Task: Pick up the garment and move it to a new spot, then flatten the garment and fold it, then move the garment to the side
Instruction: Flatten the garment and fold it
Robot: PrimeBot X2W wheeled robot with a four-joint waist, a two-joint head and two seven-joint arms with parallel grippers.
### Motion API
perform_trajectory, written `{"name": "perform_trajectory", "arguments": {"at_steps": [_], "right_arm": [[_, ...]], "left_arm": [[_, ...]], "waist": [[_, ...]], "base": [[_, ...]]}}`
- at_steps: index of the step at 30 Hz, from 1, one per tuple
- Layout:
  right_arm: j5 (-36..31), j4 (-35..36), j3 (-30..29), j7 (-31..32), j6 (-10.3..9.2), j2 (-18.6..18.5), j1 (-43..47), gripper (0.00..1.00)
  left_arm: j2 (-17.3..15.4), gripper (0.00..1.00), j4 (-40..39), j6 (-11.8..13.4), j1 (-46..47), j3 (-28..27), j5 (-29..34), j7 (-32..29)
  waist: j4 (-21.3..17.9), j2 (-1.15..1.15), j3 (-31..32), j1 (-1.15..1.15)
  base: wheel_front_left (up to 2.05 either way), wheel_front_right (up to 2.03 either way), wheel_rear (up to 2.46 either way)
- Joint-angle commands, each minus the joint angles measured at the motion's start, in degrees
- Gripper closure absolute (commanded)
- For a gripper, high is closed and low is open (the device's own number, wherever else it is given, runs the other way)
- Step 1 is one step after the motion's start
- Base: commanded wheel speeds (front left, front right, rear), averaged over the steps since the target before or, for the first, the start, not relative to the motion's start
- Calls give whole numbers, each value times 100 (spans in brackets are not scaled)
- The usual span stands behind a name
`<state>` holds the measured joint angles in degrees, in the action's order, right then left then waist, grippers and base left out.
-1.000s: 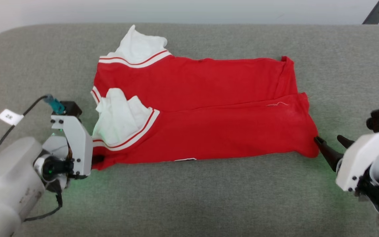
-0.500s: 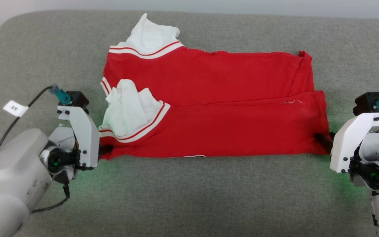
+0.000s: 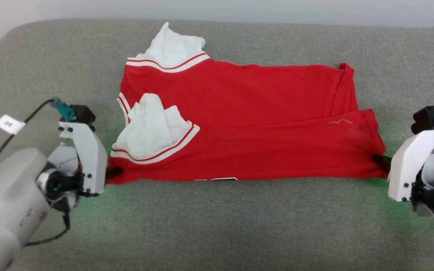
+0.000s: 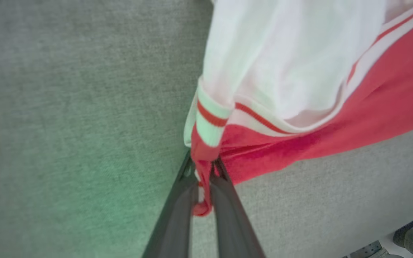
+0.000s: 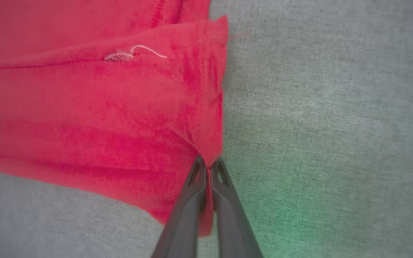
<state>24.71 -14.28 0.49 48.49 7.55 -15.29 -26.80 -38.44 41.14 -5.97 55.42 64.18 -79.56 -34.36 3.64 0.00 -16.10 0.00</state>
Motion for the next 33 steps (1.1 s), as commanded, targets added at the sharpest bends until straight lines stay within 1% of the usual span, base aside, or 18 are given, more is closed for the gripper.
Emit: {"name": "perform_trajectory", "arguments": {"at_steps": [1,5,7,8,11,15,18,21,22,24,25,26,27,29,33], "right_arm": [[21,91,-42,60,-13,-96,132,100],[109,496,-110,305,-13,-231,364,100],[129,723,-153,465,-14,-296,512,100],[129,723,-153,465,-14,-296,512,100],[188,1113,-242,679,-14,-339,768,100],[280,1615,-380,1012,-13,-336,1203,100],[295,1973,-514,1230,-13,-246,1571,100],[297,2222,-613,1301,-12,-118,1849,100],[274,2250,-619,1329,-12,-100,1935,100],[246,2286,-606,1326,-12,-14,2017,100],[221,2291,-579,1296,-12,16,2022,78],[209,2285,-554,1270,-12,41,2030,55],[190,2266,-529,1248,-12,59,2027,0],[178,2236,-479,1188,-12,89,1971,0],[230,2209,-478,1046,-11,138,1872,0]], "left_arm": [[-180,100,-29,102,-118,42,56,-70],[-490,100,-499,308,-180,64,85,-194],[-654,100,-806,453,-241,87,93,-253],[-654,100,-806,453,-241,87,93,-253],[-899,100,-1339,710,-346,121,116,-333],[-1192,100,-2130,1047,-579,161,104,-336],[-1405,100,-2638,1298,-800,219,124,-304],[-1505,100,-2957,1455,-998,261,144,-187],[-1528,89,-2997,1495,-1059,287,163,-157],[-1521,60,-3025,1533,-1134,329,209,-101],[-1479,29,-3013,1547,-1163,323,174,-81],[-1446,2,-2994,1553,-1179,320,169,-48],[-1422,0,-2957,1564,-1188,313,173,-29],[-1389,0,-2908,1555,-1181,301,140,-27],[-1477,0,-2959,1597,-998,234,131,-126]], "waist": [[-4,0,43,0],[7,0,121,0],[20,0,145,0],[20,0,145,0],[57,0,166,0],[92,0,170,0],[101,0,163,0],[103,0,146,0],[96,0,145,0],[77,0,147,0],[69,0,151,0],[58,0,157,0],[48,0,164,0],[22,0,184,0],[-34,0,221,0]], "base": [[0,0,0],[0,0,0],[0,0,0],[0,0,0],[0,0,0],[0,0,0],[0,0,0],[0,0,0],[0,0,0],[0,0,0],[0,0,0],[0,0,0],[0,0,0],[0,0,0],[0,0,0]]}}
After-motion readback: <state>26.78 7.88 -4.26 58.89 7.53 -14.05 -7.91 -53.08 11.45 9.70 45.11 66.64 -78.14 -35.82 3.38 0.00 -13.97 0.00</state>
